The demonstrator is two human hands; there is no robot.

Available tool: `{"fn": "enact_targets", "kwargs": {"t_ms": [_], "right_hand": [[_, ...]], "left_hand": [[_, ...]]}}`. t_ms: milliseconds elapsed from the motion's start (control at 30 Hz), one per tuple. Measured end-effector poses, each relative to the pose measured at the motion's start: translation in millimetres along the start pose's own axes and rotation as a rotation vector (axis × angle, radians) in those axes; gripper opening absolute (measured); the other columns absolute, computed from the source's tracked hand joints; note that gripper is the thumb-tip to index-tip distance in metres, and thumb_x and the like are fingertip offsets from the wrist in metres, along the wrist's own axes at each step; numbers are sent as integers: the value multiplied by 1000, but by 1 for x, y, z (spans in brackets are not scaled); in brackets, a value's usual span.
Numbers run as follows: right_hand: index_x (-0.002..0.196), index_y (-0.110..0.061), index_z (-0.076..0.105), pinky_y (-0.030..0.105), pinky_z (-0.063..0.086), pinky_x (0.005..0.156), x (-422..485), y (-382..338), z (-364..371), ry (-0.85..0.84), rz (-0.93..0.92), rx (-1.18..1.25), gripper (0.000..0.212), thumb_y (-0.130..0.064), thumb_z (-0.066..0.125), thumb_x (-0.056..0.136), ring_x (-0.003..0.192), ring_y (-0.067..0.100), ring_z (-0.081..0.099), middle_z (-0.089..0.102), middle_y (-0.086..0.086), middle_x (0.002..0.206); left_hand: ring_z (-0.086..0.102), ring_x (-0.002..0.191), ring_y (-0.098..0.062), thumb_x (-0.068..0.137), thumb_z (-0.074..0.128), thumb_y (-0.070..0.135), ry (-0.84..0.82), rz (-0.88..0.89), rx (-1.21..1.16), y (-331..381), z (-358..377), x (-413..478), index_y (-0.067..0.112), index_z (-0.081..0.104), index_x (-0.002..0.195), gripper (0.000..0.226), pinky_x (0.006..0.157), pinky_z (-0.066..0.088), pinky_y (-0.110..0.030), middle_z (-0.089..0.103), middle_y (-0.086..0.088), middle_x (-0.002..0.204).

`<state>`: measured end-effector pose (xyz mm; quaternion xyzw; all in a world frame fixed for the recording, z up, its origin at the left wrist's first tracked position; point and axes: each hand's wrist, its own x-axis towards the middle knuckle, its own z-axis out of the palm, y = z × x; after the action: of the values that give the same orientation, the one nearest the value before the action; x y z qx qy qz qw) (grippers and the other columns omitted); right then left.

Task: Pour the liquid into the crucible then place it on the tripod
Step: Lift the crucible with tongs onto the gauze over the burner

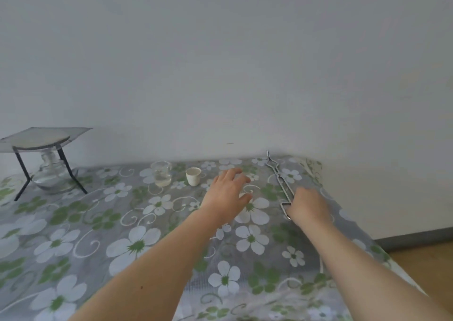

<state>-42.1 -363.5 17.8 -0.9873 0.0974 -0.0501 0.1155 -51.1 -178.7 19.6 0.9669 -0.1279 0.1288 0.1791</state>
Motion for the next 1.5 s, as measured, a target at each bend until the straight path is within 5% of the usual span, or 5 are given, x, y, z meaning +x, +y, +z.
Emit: {"fn": "enact_targets", "kwargs": {"t_ms": [300,467,700,933,1500], "right_hand": [[110,-4,54,27,43,57,4,-17,-15,-213,49,-74,39,-12,63,73,81,26,58,53,6,82],[69,-6,54,21,42,49,2,-17,-19,-255,98,39,7,-9,59,71,57,22,57,58,7,64],[67,-11,51,24,39,56,-5,-6,-17,-50,110,6,36,-39,66,85,61,20,51,51,1,63],[62,-15,54,20,26,40,-19,-26,-19,47,-27,76,31,-32,70,81,46,11,42,49,-2,56],[64,-18,59,23,36,46,-36,-78,-19,95,-308,94,25,-36,73,74,57,19,52,54,-2,58]], "left_hand": [[31,138,-22,92,52,39,24,-58,9,-25,-5,-1,22,56,122,35,115,23,-38,36,0,148],[34,135,-22,92,52,36,49,-55,2,-28,-11,-2,21,60,118,31,113,26,-39,38,0,147],[32,136,-21,93,49,35,63,-67,11,-30,-23,-10,20,60,117,30,113,25,-37,37,0,147],[39,130,-21,92,50,35,143,-138,42,-45,-42,-21,20,62,114,28,111,29,-37,44,1,141],[50,118,-24,91,49,28,142,-305,179,-97,-77,-45,19,60,116,28,99,37,-38,54,-3,128]]}}
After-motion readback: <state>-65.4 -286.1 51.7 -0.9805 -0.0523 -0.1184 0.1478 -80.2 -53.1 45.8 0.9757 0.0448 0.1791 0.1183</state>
